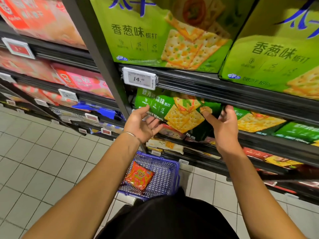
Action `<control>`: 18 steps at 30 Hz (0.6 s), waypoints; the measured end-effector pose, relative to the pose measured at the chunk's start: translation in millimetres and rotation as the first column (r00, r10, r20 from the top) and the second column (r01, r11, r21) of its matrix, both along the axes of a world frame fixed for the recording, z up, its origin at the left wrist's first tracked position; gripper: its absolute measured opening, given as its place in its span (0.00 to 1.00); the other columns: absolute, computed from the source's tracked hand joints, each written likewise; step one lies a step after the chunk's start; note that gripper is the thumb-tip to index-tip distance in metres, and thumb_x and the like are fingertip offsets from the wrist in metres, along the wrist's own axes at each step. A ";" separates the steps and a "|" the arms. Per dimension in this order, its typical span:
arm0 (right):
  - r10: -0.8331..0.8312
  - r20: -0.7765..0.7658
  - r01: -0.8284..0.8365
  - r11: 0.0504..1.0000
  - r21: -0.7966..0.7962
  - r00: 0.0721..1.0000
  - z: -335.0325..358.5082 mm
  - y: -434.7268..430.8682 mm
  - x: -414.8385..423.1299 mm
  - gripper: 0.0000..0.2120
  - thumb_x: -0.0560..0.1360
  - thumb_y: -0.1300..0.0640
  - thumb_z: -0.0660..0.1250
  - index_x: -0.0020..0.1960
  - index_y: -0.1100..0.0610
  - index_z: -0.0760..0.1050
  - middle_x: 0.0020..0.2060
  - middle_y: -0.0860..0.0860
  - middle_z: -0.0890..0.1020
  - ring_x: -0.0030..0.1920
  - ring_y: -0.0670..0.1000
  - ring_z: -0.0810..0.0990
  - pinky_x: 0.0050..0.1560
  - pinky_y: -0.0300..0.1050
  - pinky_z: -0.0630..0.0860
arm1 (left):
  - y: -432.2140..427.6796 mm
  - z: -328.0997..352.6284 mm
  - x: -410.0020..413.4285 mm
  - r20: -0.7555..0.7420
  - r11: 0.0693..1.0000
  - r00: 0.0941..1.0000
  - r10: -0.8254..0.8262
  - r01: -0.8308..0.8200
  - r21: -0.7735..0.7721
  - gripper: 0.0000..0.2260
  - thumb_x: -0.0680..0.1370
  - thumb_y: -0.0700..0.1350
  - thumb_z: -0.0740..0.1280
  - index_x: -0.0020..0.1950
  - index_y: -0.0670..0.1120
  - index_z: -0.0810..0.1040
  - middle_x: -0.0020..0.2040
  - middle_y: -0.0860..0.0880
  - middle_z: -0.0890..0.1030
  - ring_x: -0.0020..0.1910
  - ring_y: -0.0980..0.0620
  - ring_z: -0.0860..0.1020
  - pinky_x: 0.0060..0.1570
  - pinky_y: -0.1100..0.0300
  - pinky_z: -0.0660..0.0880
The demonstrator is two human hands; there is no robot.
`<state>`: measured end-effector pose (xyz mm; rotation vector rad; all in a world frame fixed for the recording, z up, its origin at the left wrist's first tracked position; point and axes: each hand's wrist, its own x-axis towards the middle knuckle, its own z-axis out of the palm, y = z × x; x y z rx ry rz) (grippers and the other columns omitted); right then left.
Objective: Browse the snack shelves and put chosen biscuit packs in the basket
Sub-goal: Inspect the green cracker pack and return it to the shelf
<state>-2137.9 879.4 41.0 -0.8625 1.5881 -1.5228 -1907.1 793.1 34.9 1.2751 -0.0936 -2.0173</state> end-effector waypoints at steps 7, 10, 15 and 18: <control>-0.031 -0.279 0.041 0.999 0.029 0.960 -0.5 -21.2 31.2 0.10 0.74 0.54 0.79 0.45 0.52 0.77 0.38 0.48 0.82 0.38 0.37 0.85 0.31 0.32 0.79 | -23.3 6.9 -2.4 0.019 0.996 0.996 0.091 -0.090 -0.024 0.28 0.80 0.49 0.70 0.78 0.46 0.67 0.74 0.39 0.68 0.74 0.40 0.68 0.62 0.35 0.73; -0.055 -0.443 0.094 0.993 0.067 0.895 3.3 -31.7 42.4 0.12 0.74 0.52 0.79 0.40 0.53 0.77 0.33 0.50 0.80 0.34 0.42 0.83 0.29 0.37 0.79 | -24.6 10.7 -0.5 -0.004 0.999 0.999 0.047 -0.047 -0.018 0.31 0.79 0.49 0.71 0.81 0.54 0.63 0.74 0.35 0.66 0.73 0.36 0.69 0.54 0.35 0.77; -0.059 -0.563 0.161 0.978 0.133 0.824 6.2 -38.8 44.5 0.15 0.80 0.51 0.72 0.40 0.61 0.79 0.34 0.56 0.79 0.40 0.59 0.80 0.40 0.54 0.77 | -20.2 8.2 -2.5 -0.058 1.000 0.998 -0.012 0.011 -0.029 0.34 0.79 0.49 0.71 0.82 0.52 0.60 0.74 0.34 0.66 0.72 0.29 0.69 0.58 0.31 0.75; -0.064 -0.558 0.187 0.968 0.165 0.827 4.8 -40.9 53.4 0.14 0.82 0.54 0.69 0.47 0.65 0.79 0.40 0.56 0.76 0.49 0.61 0.77 0.46 0.55 0.74 | -17.4 8.3 -7.0 -0.122 0.998 0.991 -0.058 0.056 -0.020 0.37 0.79 0.50 0.71 0.82 0.49 0.56 0.75 0.28 0.63 0.68 0.26 0.73 0.62 0.32 0.75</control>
